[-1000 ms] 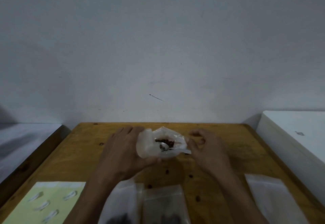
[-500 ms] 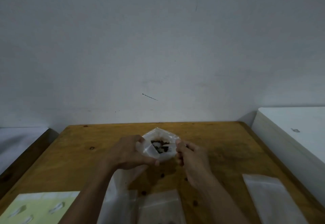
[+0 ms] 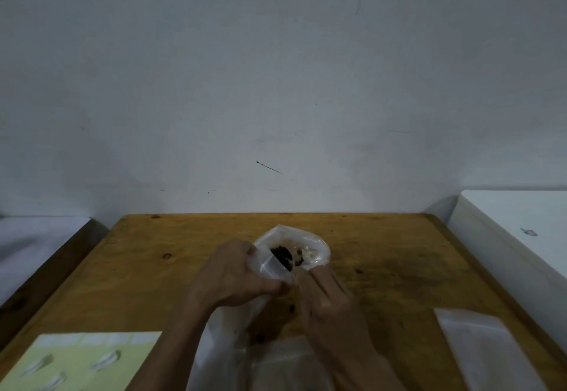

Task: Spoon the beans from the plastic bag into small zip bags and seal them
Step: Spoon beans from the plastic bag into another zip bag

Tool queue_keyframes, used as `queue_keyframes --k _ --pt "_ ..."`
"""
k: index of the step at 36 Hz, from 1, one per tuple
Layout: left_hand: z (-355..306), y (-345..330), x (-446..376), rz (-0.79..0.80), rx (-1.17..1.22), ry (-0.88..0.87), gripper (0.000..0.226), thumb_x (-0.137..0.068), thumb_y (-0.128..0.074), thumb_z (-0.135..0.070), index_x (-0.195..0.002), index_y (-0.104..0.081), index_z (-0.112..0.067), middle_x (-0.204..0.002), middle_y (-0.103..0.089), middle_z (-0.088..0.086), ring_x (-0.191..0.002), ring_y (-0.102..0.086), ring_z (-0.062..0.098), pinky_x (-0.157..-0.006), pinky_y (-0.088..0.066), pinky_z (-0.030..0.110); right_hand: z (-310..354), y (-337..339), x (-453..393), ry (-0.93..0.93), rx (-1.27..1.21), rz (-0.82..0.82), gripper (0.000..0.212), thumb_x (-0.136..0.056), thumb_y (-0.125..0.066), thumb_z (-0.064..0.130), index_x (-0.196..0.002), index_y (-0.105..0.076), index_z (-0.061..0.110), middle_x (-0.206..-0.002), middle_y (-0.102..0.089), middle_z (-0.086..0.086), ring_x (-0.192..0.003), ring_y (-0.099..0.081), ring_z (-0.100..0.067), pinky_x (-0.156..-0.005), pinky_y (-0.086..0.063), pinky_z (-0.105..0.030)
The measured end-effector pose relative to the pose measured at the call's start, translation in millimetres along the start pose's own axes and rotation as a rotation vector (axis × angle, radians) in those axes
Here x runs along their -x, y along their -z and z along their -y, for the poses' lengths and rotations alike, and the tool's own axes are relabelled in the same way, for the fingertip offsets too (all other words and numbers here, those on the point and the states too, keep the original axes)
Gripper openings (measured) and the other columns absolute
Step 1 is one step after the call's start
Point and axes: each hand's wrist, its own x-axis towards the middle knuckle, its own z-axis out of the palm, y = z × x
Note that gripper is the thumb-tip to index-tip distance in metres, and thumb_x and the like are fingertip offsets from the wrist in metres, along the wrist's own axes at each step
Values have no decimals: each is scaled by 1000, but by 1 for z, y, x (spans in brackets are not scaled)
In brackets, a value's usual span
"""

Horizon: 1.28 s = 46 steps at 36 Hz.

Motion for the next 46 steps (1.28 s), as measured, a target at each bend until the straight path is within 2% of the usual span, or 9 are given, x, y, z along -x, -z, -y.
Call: queue_keyframes --k 4,9,20,23,26,31,34,39,46 --pt "3 -2 0 -10 8 1 51 -60 -85 -59 -92 -55 -32 -89 -63 -11 -79 -63 6 -70 -61 30 1 7 -2 -60 39 -6 31 -89 -48 11 -109 -72 6 -92 -66 -4 -80 -64 -16 -63 -54 -18" --pt "6 -6 -1 -31 24 11 61 -56 -82 -66 -97 -54 -32 -91 -61 -13 -78 -60 3 -67 -58 25 3 -2 2 -58 39 82 22 -80 -71 5 -101 -71 12 -87 -63 -1 -74 -61 -15 -55 -48 -18" --pt "11 -3 4 -49 120 21 63 -51 -78 -68 -94 -69 -23 -89 -72 -1 -78 -69 17 -68 -61 41 1 14 7 -52 -3 6 22 -86 -57 10 -103 -71 8 -88 -64 -3 -74 -63 -15 -57 -55 -20" --pt "10 -4 6 -66 133 33 44 -60 -84 -59 -81 -55 -35 -85 -64 -8 -76 -64 12 -72 -60 40 0 15 5 -109 44 -3 34 -88 -43 13 -101 -73 5 -87 -66 -5 -73 -65 -16 -58 -53 -18" --pt "6 -3 10 -96 158 26 47 -64 -86 -55 -79 -44 -39 -78 -49 -18 -69 -51 2 -76 -59 37 0 15 2 -133 83 -24 37 -88 -40 11 -103 -73 2 -88 -67 -7 -74 -67 -19 -59 -56 -21" --pt "11 -6 9 -149 183 31 66 -63 -84 -60 -113 -62 -23 -84 -48 -19 -76 -54 3 -72 -57 32 8 18 5 -68 93 -45 36 -89 -42 9 -105 -73 3 -89 -67 -8 -77 -64 -19 -63 -57 -22" --pt "14 -7 10 -167 207 33 50 -62 -84 -62 -90 -51 -37 -82 -50 -19 -79 -58 10 -77 -58 38 8 18 5 -18 95 -83 38 -97 -38 9 -103 -75 3 -87 -67 -7 -76 -64 -19 -63 -57 -22" --pt "22 -7 8 -170 345 75 66 -59 -84 -65 -111 -72 -26 -99 -70 -11 -86 -66 7 -67 -58 27 -2 14 9 14 53 -127 27 -89 -54 6 -106 -74 2 -87 -65 -8 -77 -62 -21 -66 -55 -23" --pt "20 -10 10 -155 420 100 42 -63 -87 -53 -97 -75 -32 -92 -71 -14 -82 -66 3 -63 -55 22 -3 18 6 -17 36 -123 27 -88 -53 10 -102 -76 5 -87 -65 -5 -74 -63 -18 -59 -53 -20"
